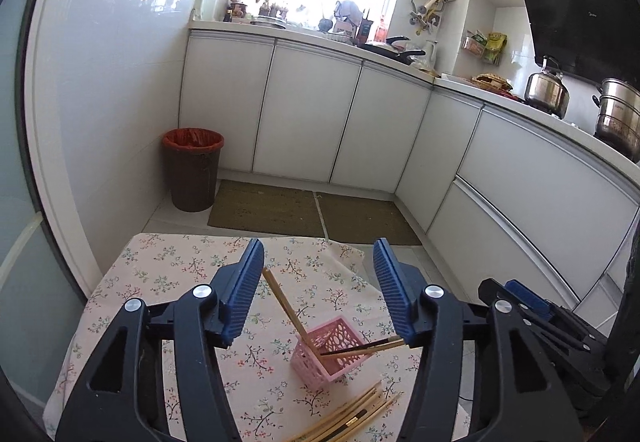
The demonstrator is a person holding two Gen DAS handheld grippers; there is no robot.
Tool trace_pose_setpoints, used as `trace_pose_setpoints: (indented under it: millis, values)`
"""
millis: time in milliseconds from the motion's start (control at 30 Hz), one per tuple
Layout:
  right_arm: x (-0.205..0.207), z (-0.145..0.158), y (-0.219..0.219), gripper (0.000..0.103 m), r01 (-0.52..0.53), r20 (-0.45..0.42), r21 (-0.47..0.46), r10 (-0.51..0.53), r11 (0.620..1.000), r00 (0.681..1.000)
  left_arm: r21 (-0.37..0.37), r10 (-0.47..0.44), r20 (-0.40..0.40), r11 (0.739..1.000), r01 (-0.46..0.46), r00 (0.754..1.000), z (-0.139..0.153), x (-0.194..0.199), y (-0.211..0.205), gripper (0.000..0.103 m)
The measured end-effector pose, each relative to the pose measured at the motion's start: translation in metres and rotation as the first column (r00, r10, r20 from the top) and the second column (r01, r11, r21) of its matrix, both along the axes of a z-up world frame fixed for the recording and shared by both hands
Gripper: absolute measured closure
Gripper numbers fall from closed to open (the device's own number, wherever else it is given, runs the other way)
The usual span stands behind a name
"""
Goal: Organize utensils
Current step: 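Open both grippers to drop the chopsticks into the pink cup, then move both grippers back toward the remaining chopsticks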
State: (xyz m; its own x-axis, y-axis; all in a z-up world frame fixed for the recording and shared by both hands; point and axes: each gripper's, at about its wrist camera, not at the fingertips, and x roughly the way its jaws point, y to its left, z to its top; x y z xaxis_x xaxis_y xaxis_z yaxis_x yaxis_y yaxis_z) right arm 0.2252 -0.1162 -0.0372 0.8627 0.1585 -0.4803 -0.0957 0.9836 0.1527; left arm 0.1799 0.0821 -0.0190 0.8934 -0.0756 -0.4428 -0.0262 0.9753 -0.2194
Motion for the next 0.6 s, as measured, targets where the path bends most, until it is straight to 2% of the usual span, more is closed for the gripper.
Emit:
trace_pose_setpoints:
  millis: [433, 600]
  values:
    - [-0.066, 0.004, -0.016, 0.024, 0.111, 0.005, -0.023, -0.111, 0.994, 0.994, 0.028, 0.05, -0.058, 0.998, -0.049, 0.997, -0.008, -0.054, -0.005, 0.022]
    - [-0.083, -0.005, -0.021, 0.007, 0.136, -0.015, -0.014, -0.136, 0.991, 0.991, 0.048, 0.057, -0.075, 0.997, -0.053, 0.996, -0.014, -0.071, -0.007, 0.009]
